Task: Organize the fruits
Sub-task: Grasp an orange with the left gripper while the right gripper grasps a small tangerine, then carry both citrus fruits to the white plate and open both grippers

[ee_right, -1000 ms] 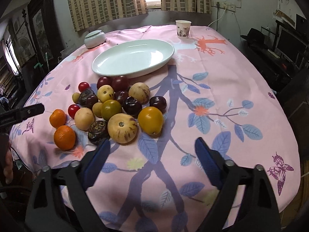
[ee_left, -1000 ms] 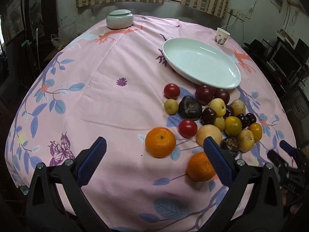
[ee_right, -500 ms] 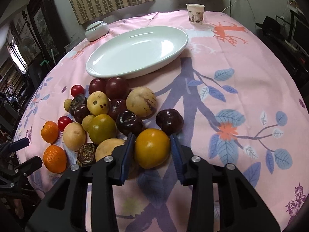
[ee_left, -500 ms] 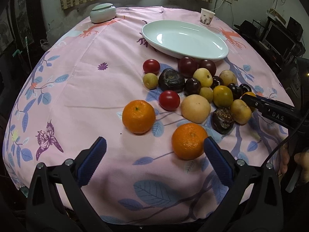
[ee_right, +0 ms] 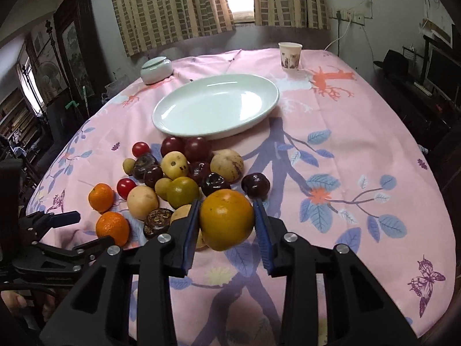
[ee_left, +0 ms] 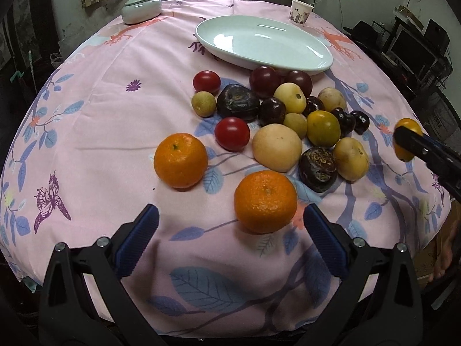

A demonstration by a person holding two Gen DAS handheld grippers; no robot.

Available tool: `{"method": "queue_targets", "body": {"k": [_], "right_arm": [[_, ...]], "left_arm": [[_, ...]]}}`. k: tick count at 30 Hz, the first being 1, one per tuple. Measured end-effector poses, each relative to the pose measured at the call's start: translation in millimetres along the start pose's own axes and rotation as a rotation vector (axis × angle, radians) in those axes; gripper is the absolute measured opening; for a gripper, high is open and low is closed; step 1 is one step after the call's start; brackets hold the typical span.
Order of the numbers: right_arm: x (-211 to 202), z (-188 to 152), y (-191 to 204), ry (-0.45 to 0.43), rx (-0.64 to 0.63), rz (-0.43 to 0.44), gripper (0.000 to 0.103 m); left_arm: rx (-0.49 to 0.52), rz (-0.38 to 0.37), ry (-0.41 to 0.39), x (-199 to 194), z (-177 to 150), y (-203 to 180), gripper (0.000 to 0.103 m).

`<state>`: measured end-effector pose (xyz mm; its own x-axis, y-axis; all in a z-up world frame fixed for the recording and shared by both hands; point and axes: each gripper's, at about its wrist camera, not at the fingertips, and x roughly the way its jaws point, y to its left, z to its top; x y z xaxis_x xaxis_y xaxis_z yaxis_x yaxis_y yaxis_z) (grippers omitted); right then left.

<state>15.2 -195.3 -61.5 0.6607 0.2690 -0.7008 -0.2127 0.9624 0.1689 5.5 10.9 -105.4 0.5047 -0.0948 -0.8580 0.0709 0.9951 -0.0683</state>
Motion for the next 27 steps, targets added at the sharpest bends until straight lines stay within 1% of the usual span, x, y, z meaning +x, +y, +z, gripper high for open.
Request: {"method": "queue_targets", "body": {"k": [3,4,6,7,8,9,10,15,21,27], "right_arm": [[-7.3,-6.9,0.9,0.003,-0.001,0.027,0.037],[-7.7,-8.6,0.1,0.006,0.003,0.032,0.037],[-7.5,-12.6,-3.8,0.011,0.018,0.041,0.037],[-8.3,-14.1,-4.8,0.011,0.025,0.044,0.037],[-8.8,-15.9,-6.3,0.010,0.031,0.046,0.037],[-9.8,-17.1,-8.6,0.009,0.035,0.048,0.037],[-10.5,-18.3,-8.4,0.007,0.038,0.048,0.037],[-8.5,-19.7,-11.6,0.008,0.039,0.052,0.037],[-1.7,-19.3,-9.5,0.018,0.042,0.069,0.037],[2.2,-14.5,-1.9,0.024,0.028,0.073,0.037]], "left_arm": [[0.010,0.003,0.007,7.5,0.3,-3.5,0.101],[0.017,0.000,0.009,9.9,0.1,-6.0,0.099],[0.026,-0.014,0.026,15.6,-0.7,-11.2,0.079],[0.032,-0.014,0.035,18.9,-0.9,-13.9,0.066],[0.043,0.002,0.022,18.5,-1.1,-17.2,0.058],[0.048,-0.008,0.018,18.1,-0.8,-19.8,0.054],[0.049,-0.017,0.014,17.6,-0.4,-22.0,0.046],[0.019,-0.059,0.003,13.9,1.1,-20.3,0.045],[0.030,-0.048,-0.029,2.1,7.4,-19.4,0.045],[0.052,-0.057,-0.056,-7.6,17.6,-20.7,0.045]]}}
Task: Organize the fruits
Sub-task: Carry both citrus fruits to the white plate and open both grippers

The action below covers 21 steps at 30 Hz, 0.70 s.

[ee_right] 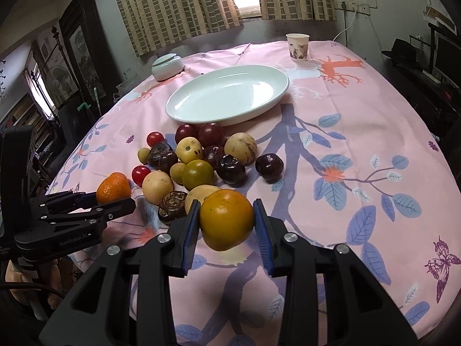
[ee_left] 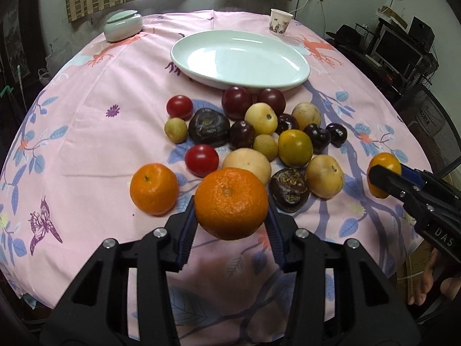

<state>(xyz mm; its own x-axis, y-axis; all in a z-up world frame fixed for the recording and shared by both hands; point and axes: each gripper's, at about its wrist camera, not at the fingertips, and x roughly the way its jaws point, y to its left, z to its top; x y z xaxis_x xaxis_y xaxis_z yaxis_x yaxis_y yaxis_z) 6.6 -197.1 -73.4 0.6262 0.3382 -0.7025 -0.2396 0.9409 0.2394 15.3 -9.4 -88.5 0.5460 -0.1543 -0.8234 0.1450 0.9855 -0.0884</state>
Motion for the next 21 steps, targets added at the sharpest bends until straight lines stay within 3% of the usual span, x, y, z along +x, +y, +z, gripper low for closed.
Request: {"method": "queue_targets", "body": {"k": [8,11,16,21], "right_arm": [[3.2,22.3,11.9,-0.017,-0.035,0.015,0.037],[6.5,42.5,13.0,-0.012,-0.041,0.063,0.037],[23.3,107.5,14.3,-0.029,-0.105,0.054,0.037],[88.5,175.2,-0.6,0.025,-0.101,0.022,0.037]], "left_arm": [[0.024,-0.019,-0.040,-14.7,27.1,2.8,0.045],[0.044,-0.031,-0.051,-19.4,50.7,2.7,0.045],[0.061,-0.005,-0.080,-10.1,121.9,9.7,0.046],[0.016,0.008,-0.053,43.0,200.3,21.4,0.046]]}}
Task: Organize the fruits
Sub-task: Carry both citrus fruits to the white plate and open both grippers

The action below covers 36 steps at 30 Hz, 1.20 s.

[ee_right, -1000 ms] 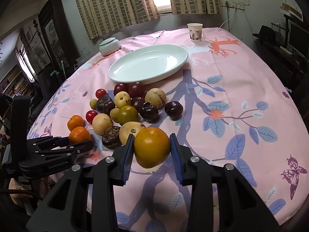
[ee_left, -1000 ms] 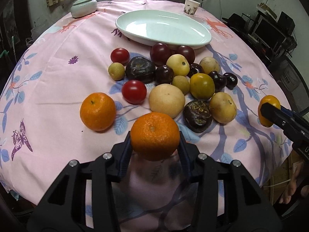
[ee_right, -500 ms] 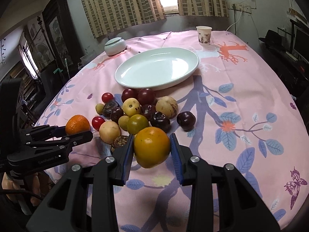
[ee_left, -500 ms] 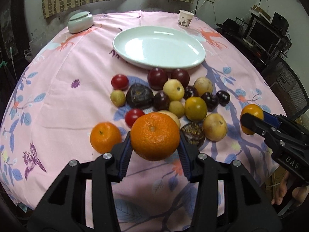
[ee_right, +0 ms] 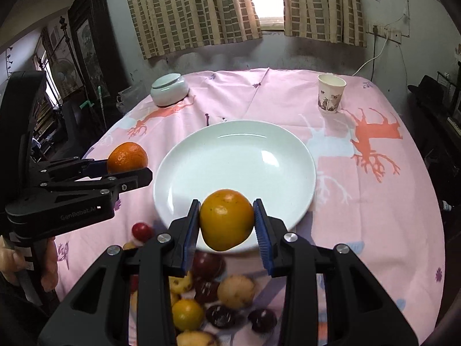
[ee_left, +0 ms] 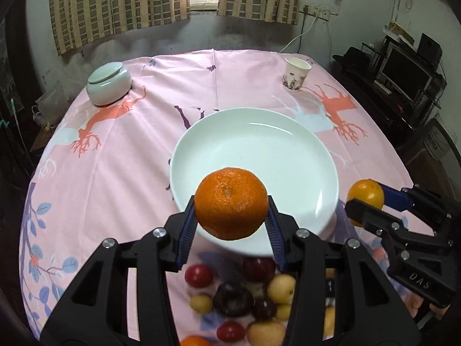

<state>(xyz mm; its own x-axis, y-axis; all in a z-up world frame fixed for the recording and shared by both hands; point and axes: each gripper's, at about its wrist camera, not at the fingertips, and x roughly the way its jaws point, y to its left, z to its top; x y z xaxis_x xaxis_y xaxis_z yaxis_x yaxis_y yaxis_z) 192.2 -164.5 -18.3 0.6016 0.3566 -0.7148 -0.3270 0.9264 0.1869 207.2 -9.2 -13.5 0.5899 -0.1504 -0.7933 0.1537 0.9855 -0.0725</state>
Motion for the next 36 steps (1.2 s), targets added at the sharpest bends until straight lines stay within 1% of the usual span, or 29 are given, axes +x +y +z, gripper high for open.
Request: {"method": "queue_targets", "body": {"k": [2,4,6,9,12,14,19,20,21,22,23,24,25,26,28,30,32,34,35,36], "right_arm": [[30.2,17.8,-10.1,0.034,0.013,-0.003,0.037],[66.0,32.8,-19.9,0.086,0.014,-0.009,0.037],[95.5,42.8,-31.5,0.125,0.040,-0.018,0.037],[125.9,56.2,-42.0,0.156,0.059,-0.024,0.037],[145.3,65.3,-47.9,0.176,0.064,-0.037,0.037],[155.8,68.3,-50.2,0.190,0.065,-0.042,0.037],[168.3,73.0,-49.9,0.207,0.043,-0.037,0.038],[170.5,72.9,-49.7,0.213,0.036,-0.046,0.041],[170.8,72.8,-49.4,0.205,0.028,-0.068,0.049],[169.4,73.0,-49.8,0.190,0.019,-0.105,0.054],[167.1,74.2,-51.4,0.174,0.014,-0.129,0.060],[162.1,74.5,-52.1,0.157,0.012,-0.126,0.060],[157.5,75.4,-52.5,0.154,0.015,-0.112,0.060],[151.6,75.8,-51.5,0.154,0.017,-0.103,0.060],[133.6,76.6,-46.1,0.139,0.012,-0.100,0.060],[106.9,73.7,-36.3,0.120,-0.005,-0.083,0.060],[74.2,64.5,-25.0,0.101,-0.018,-0.067,0.061],[40.7,47.8,-13.9,0.078,-0.021,-0.038,0.061],[23.5,36.7,-8.4,0.064,-0.026,-0.023,0.069],[4.4,20.8,-1.7,0.046,-0.037,-0.013,0.090]], "left_arm": [[-0.030,-0.014,0.033,29.8,20.5,6.2,0.046],[-0.051,-0.009,0.058,57.2,34.4,11.0,0.046],[-0.065,-0.015,0.085,82.3,45.9,13.9,0.046],[-0.076,-0.018,0.116,112.6,58.6,16.0,0.046],[-0.089,-0.031,0.144,134.2,65.0,19.7,0.046],[-0.091,-0.025,0.160,146.4,67.4,22.0,0.046],[-0.103,-0.023,0.164,155.8,71.7,25.1,0.046],[-0.111,-0.019,0.158,155.5,72.6,26.5,0.046],[-0.121,-0.015,0.157,155.2,73.7,28.8,0.048],[-0.135,-0.015,0.153,154.1,74.8,31.8,0.050],[-0.150,-0.021,0.148,151.3,75.9,35.2,0.059],[-0.163,-0.028,0.139,147.1,77.3,37.9,0.063],[-0.170,-0.029,0.126,141.1,78.5,39.5,0.070],[-0.172,-0.029,0.113,133.3,79.5,40.1,0.072],[-0.168,-0.044,0.093,113.6,79.5,40.0,0.072],[-0.160,-0.064,0.060,86.2,74.8,38.9,0.075],[-0.150,-0.078,0.015,51.8,62.7,38.2,0.088],[-0.130,-0.089,-0.034,17.0,41.7,37.9,0.095],[-0.115,-0.084,-0.056,1.4,28.6,38.2,0.096],[-0.100,-0.072,-0.077,-13.7,12.3,38.5,0.096]]}}
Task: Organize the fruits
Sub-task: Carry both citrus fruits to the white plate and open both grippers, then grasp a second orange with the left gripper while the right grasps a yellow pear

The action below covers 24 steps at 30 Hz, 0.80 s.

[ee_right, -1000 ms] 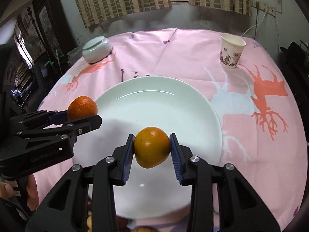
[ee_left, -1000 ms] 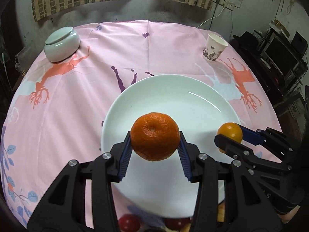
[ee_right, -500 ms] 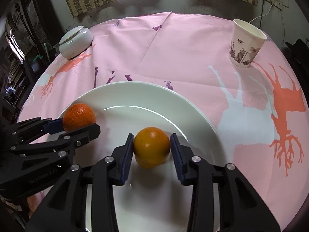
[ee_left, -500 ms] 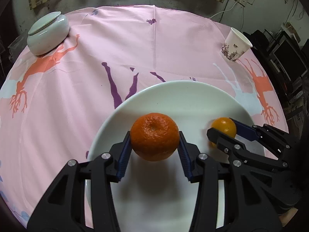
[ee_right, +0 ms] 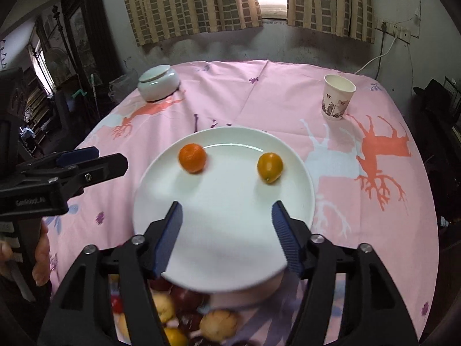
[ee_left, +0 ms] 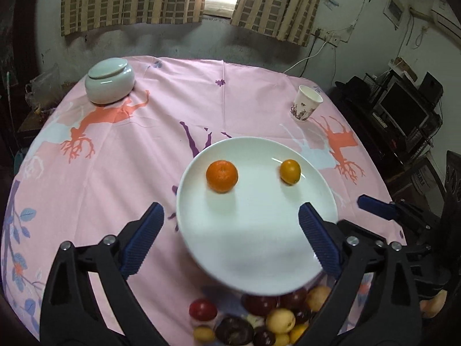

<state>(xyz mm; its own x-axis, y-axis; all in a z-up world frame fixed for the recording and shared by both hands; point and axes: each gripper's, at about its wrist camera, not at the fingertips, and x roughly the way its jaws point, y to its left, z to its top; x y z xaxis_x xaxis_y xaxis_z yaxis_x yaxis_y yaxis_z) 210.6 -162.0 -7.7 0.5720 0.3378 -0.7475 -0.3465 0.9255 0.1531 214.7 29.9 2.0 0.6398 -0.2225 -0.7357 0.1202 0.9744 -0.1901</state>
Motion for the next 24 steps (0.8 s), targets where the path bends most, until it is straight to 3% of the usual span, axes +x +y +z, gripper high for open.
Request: {"method": "queue_targets", "body": {"k": [1,3,6,11,14,17,24], "right_arm": [[-14.3,-15.4,6.2,-0.018,-0.010,0.000,0.101],[-40.4,-53.8,19.1,-0.060,-0.034,-0.033,0.102],[-59.2,-110.0,29.4,-0.043,-0.019,-0.082,0.102],[-71.8,-179.3,37.0,-0.049,0.076,-0.062,0.102],[-65.4,-186.2,43.5,-0.036,0.087,0.003,0.078],[-49.4,-182.8,50.0,0.008,0.082,0.015,0.068],[-15.9,-191.1,42.8,0.121,0.118,0.010,0.063]], "left_arm": [[0.011,0.008,-0.015,-13.0,-15.4,2.3,0.097],[0.013,0.028,-0.026,-31.2,-49.4,9.6,0.101],[-0.013,0.063,-0.030,-45.3,-102.5,24.9,0.101],[-0.070,0.121,-0.040,-63.1,-179.9,49.4,0.101],[-0.063,0.133,-0.016,-68.0,-196.1,54.6,0.101],[-0.066,0.135,-0.008,-71.1,-200.4,57.5,0.101],[-0.067,0.124,0.015,-69.4,-204.4,57.7,0.101]]}}
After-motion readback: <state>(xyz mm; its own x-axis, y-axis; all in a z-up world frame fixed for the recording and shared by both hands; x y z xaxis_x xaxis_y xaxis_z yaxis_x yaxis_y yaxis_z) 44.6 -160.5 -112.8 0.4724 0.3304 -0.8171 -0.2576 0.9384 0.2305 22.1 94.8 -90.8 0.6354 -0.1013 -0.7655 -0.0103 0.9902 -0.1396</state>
